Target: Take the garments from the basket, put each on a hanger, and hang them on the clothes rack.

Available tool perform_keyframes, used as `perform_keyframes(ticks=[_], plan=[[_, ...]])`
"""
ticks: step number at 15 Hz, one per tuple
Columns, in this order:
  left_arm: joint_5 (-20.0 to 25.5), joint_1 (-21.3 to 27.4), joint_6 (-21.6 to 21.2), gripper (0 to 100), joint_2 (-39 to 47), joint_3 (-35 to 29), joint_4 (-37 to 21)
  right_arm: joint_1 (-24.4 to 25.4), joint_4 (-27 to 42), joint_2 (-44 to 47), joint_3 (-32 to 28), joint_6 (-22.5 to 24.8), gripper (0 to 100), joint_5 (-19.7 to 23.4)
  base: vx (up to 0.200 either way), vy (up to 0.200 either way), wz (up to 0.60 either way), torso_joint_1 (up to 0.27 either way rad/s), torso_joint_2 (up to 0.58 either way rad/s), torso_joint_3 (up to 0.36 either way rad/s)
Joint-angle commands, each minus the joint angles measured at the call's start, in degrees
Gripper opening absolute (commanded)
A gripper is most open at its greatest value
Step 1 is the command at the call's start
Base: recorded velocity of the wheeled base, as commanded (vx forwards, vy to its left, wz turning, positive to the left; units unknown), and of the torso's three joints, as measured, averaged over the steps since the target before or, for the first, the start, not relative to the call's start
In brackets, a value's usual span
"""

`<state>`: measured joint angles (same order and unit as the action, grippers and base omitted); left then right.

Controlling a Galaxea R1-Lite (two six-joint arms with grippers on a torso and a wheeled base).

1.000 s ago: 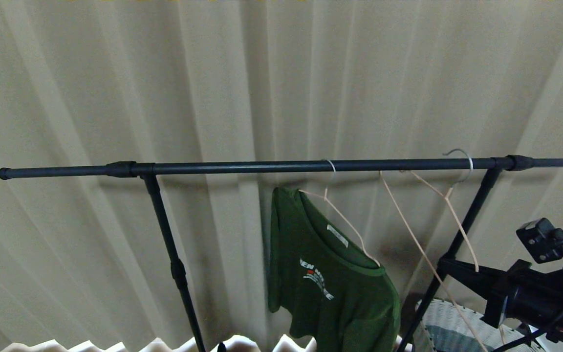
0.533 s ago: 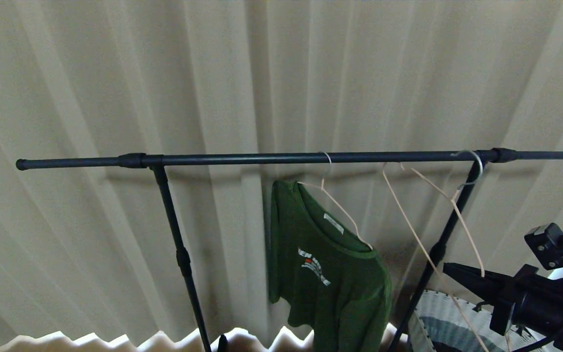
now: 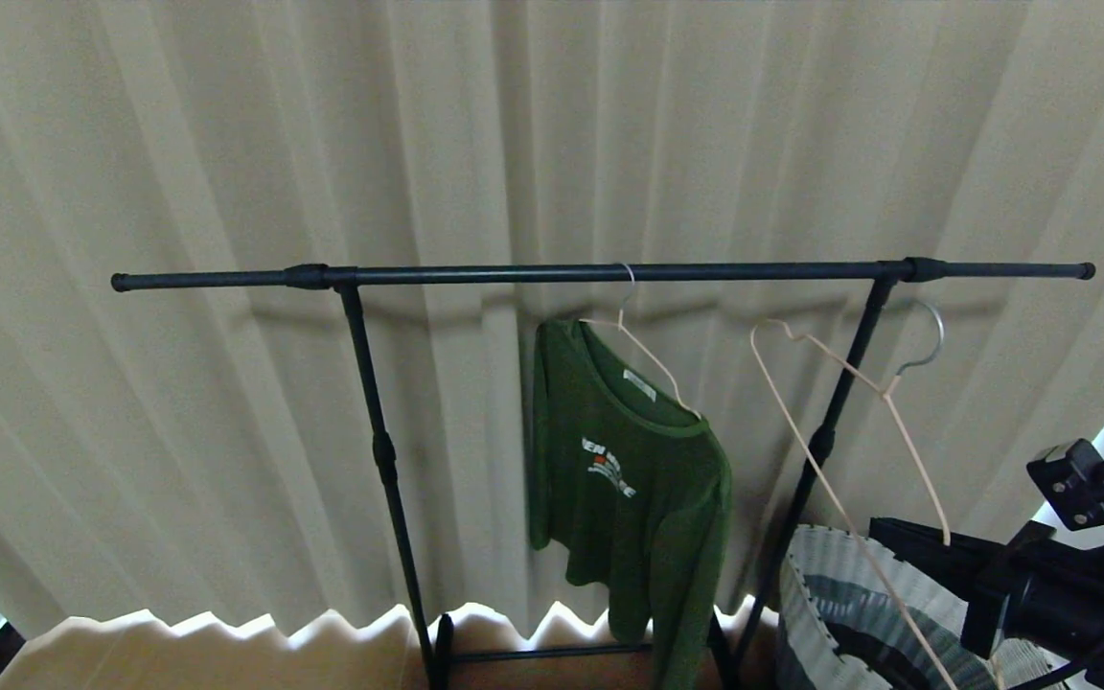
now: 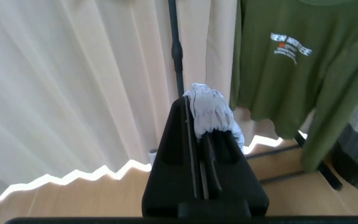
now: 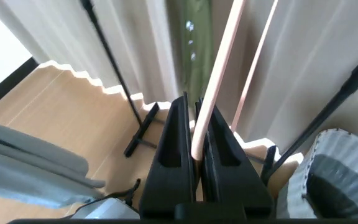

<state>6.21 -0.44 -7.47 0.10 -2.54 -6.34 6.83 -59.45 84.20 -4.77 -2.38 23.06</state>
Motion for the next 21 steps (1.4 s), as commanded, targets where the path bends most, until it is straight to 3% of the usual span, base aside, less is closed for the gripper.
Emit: perform_keyframes(ticks=[1,3,6,9,13,17,21], plan=[[0.0,0.0,0.8,0,0.1,-0.1,0.0,0.0,0.0,0.1,0.1,0.0,0,0.1,0.000,0.000,0.00,0.000,0.00,0.000],[0.0,0.0,2.6,0,0.1,0.0,0.0,0.6,-0.5,0.3,2.1,0.0,0,2.1,0.000,0.000,0.00,0.000,0.00,0.000],[-0.1,0.0,2.3,0,0.1,0.0,0.0,1.0,-0.6,-1.8,2.0,0.9,0,9.2,0.000,0.000,0.00,0.000,0.00,0.000],[0.3,0.0,1.0,0,0.1,-0.1,-0.1,2.5,-0.4,-1.8,1.3,4.9,0,12.0,0.000,0.000,0.00,0.000,0.00,0.000],[1.6,0.1,-0.4,0,2.0,-3.7,-0.3,11.5,0.1,-1.4,-2.4,5.8,0,12.8,0.000,0.000,0.00,0.000,0.00,0.000],[1.8,0.3,1.0,0,23.0,-22.2,0.0,17.0,6.8,-1.4,-7.0,5.7,0,14.1,0.000,0.000,0.00,0.000,0.00,0.000],[1.8,1.8,0.2,0,42.9,-33.3,2.9,19.6,15.6,-3.4,-8.9,5.6,0,15.5,0.000,0.000,0.00,0.000,0.00,0.000]])
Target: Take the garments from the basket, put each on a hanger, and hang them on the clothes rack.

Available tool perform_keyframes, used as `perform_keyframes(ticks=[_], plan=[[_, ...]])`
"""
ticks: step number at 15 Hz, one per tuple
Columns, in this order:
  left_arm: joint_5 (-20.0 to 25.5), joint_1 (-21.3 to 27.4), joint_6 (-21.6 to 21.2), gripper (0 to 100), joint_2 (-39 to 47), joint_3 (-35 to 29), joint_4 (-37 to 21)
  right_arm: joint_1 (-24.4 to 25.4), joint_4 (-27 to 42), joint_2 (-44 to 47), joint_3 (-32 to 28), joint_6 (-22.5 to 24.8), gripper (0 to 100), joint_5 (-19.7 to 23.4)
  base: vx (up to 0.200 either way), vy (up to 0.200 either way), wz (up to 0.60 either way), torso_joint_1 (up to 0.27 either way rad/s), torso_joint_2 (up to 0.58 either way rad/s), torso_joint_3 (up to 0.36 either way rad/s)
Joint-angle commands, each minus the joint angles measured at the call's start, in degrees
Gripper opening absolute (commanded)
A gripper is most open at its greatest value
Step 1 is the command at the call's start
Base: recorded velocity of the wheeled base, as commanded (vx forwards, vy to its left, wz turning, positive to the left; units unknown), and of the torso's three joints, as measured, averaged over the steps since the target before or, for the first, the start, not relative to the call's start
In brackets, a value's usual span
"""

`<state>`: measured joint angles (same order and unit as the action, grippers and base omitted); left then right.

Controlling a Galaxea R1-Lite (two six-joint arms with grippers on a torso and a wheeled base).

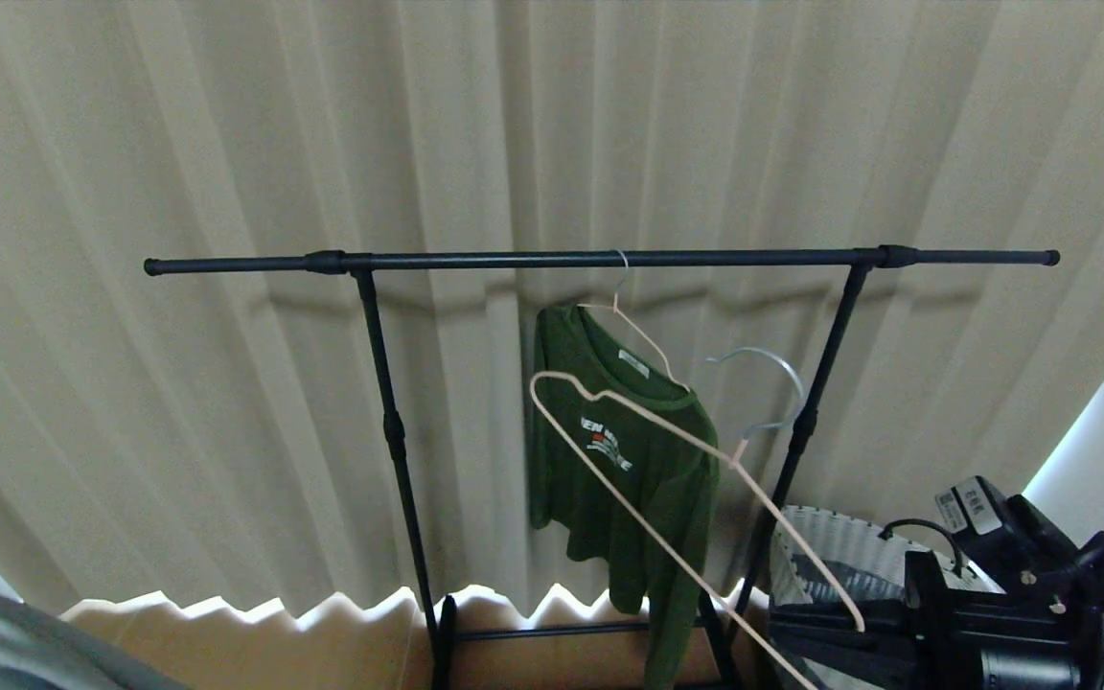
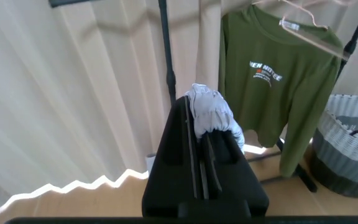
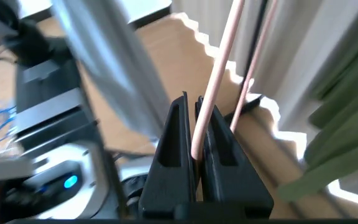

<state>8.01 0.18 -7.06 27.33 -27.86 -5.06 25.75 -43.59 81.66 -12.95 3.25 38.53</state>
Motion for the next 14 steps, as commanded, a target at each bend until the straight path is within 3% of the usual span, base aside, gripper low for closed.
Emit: perform_keyframes(ticks=[1,4,7,8,14], plan=[[-0.4,2.9,-0.3,0,22.0,-11.5,4.1,0.7,3.7,-1.7,-2.0,0.0,0,0.2,0.000,0.000,0.00,0.000,0.00,0.000],[-4.0,8.0,-0.3,0,34.8,-19.9,4.4,0.7,7.7,-3.5,-3.9,-0.3,0,5.3,0.000,0.000,0.00,0.000,0.00,0.000],[-15.0,13.9,-0.2,0,47.1,-27.2,4.7,1.8,8.1,-3.7,-6.3,-0.3,0,8.6,0.000,0.000,0.00,0.000,0.00,0.000],[-16.7,15.2,-0.2,0,50.3,-29.0,4.7,1.9,8.1,-3.1,-7.4,-0.3,0,8.7,0.000,0.000,0.00,0.000,0.00,0.000],[-28.8,16.4,0.1,0,70.0,-44.4,4.4,2.7,8.0,3.6,-12.6,-0.4,0,13.6,0.000,0.000,0.00,0.000,0.00,0.000]])
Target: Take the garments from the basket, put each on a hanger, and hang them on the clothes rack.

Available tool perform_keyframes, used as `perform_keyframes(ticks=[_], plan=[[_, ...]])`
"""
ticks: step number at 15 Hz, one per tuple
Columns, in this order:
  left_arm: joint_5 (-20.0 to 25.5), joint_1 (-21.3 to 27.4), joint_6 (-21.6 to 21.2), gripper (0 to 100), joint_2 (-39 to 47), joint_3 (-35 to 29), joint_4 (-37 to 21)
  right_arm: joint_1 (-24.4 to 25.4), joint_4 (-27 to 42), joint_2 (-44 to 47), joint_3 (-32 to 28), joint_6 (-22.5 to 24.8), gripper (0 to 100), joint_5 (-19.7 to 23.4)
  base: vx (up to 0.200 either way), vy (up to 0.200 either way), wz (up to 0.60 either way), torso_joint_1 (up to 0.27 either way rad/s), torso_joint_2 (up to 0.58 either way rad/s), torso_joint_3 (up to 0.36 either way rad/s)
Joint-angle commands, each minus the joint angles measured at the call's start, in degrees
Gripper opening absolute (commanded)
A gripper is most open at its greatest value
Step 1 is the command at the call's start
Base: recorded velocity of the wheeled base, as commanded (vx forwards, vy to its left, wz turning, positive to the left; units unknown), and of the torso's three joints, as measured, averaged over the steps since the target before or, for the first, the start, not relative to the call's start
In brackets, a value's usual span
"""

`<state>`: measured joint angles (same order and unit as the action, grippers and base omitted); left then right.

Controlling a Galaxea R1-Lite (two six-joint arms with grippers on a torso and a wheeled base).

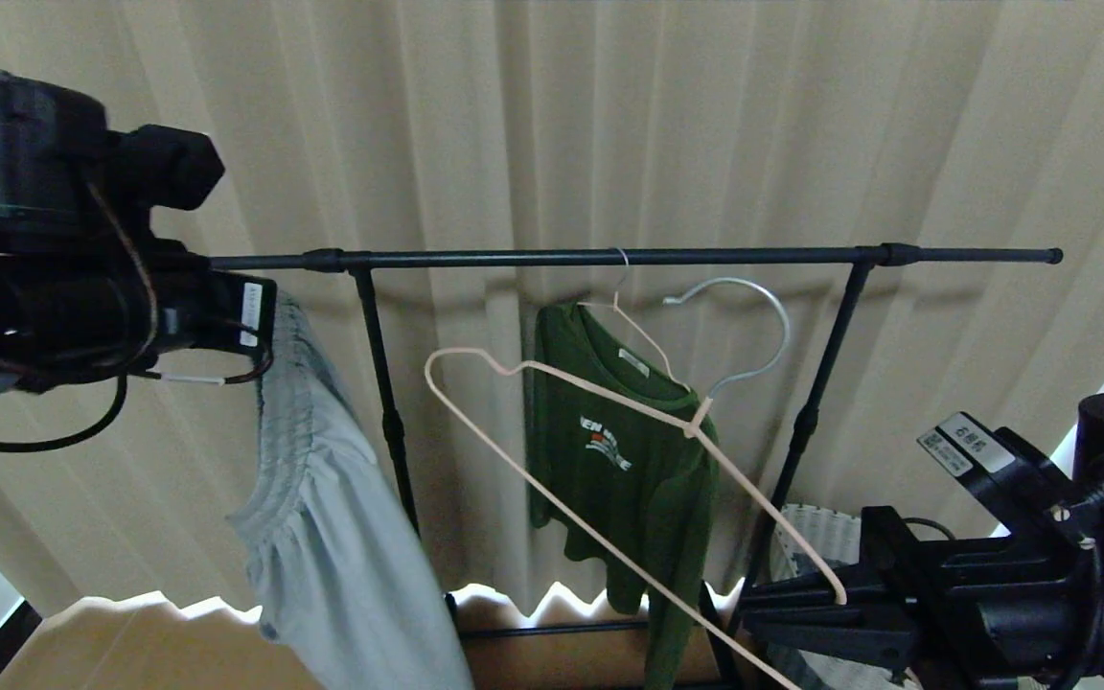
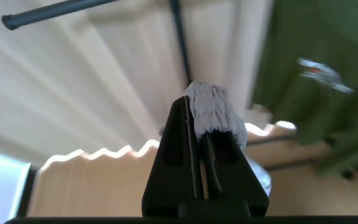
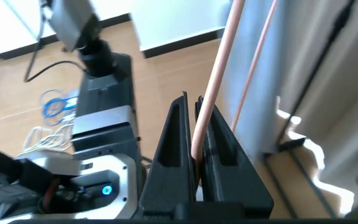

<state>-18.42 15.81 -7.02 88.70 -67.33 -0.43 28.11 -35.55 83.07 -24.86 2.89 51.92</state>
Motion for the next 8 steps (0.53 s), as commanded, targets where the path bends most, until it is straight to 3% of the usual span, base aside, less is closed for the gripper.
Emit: perform_keyframes(ticks=[1,3,8], plan=[[-4.4,1.4,0.1,0,10.5,-6.7,-0.4,1.4,0.0,2.8,-1.0,0.0,0,1.1,0.000,0.000,0.00,0.000,0.00,0.000],[-9.1,2.9,0.1,0,12.9,-9.3,-0.3,3.8,0.0,3.8,-1.1,-0.2,0,1.1,0.000,0.000,0.00,0.000,0.00,0.000],[-9.2,4.2,0.2,0,13.0,-10.6,-0.3,6.3,-0.8,8.3,-4.4,-2.6,0,0.7,0.000,0.000,0.00,0.000,0.00,0.000]])
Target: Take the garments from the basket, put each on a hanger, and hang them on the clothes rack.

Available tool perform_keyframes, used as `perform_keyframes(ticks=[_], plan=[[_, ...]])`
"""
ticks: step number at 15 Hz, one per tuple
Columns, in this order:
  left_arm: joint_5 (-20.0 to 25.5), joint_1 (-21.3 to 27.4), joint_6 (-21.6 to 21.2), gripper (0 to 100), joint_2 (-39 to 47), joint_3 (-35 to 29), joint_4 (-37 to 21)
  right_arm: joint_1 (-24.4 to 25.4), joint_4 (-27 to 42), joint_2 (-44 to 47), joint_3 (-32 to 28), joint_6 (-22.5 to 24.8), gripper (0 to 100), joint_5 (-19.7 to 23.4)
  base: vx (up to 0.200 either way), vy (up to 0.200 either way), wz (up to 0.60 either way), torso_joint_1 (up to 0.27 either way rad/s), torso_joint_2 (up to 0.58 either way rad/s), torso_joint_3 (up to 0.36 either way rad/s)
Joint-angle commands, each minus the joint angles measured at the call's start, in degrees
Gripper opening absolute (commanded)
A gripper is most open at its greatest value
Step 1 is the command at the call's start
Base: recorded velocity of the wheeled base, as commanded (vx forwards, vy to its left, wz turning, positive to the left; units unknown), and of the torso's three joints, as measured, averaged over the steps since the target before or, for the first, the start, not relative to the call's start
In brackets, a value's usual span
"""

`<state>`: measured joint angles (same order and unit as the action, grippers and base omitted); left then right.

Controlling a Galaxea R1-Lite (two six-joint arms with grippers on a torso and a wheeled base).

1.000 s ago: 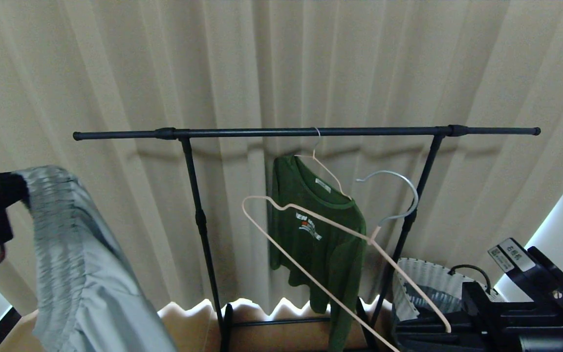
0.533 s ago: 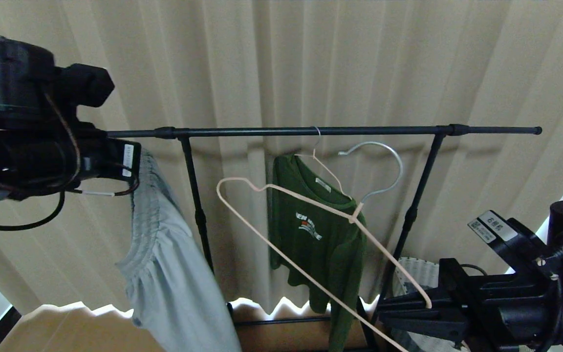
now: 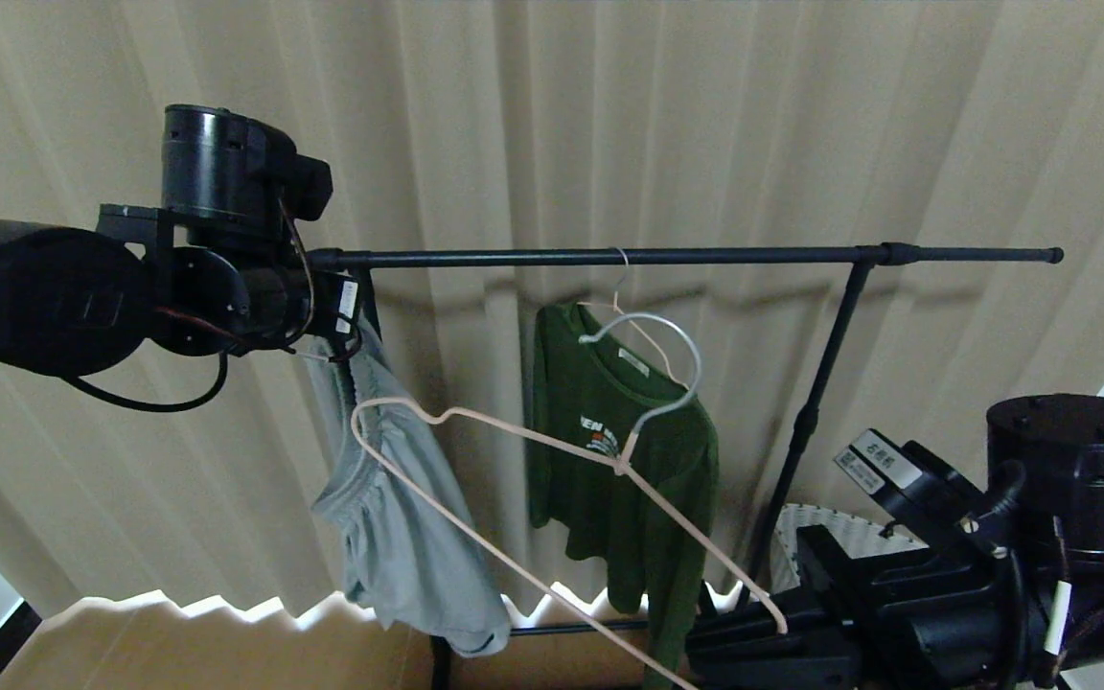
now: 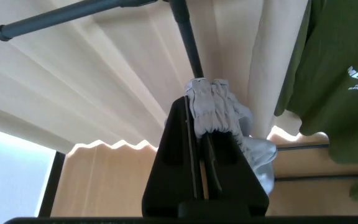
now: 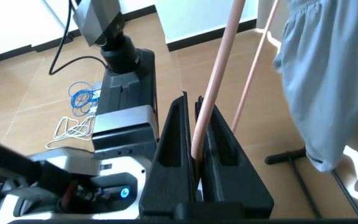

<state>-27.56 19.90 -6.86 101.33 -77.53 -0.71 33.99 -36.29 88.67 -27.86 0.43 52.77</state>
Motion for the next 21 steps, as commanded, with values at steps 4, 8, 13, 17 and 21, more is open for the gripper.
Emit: perform_keyframes(ticks=[4,8,13,17,21], plan=[[0.0,0.7,0.0,0,-1.6,0.6,-0.2,0.4,-0.3,6.1,-3.8,-0.6,0,-0.2,0.000,0.000,0.00,0.000,0.00,0.000],[0.0,3.5,0.1,0,-3.9,1.7,-2.1,0.3,-0.3,8.9,-6.5,-1.2,0,-0.3,0.000,0.000,0.00,0.000,0.00,0.000],[-2.8,3.6,0.0,0,-5.7,4.0,-2.1,-1.3,-0.4,9.5,-9.3,-2.4,0,-0.7,0.000,0.000,0.00,0.000,0.00,0.000],[-4.1,3.9,-0.3,0,-5.7,4.9,-2.1,-1.4,-2.5,10.4,-11.2,-5.9,0,-3.1,0.000,0.000,0.00,0.000,0.00,0.000],[-4.1,4.7,-0.3,0,-5.6,4.9,-1.8,-1.1,-9.6,12.9,-10.6,-9.3,0,-3.2,0.000,0.000,0.00,0.000,0.00,0.000]])
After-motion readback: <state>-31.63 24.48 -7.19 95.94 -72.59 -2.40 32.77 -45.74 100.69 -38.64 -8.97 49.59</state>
